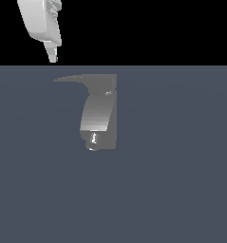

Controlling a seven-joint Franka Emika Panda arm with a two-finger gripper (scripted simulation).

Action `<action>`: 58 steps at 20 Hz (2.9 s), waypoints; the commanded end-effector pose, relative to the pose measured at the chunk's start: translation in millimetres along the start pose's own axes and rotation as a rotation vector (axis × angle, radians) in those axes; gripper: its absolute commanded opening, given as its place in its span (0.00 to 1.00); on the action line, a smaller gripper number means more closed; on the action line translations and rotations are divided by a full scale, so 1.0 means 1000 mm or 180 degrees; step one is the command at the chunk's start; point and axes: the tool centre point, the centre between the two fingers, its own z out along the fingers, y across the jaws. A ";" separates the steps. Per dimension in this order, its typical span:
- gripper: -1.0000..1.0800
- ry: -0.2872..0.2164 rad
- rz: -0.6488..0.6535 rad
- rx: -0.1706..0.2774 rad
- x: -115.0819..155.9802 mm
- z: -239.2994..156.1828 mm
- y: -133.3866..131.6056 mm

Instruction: Turn on the faucet by rotating a designated handle.

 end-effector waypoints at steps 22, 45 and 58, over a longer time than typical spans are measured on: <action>0.00 -0.0013 0.1205 -0.0058 0.041 0.060 -0.081; 0.00 -0.0016 0.1190 -0.0056 0.028 0.058 -0.051; 0.00 -0.0016 0.1190 -0.0056 0.012 0.057 -0.016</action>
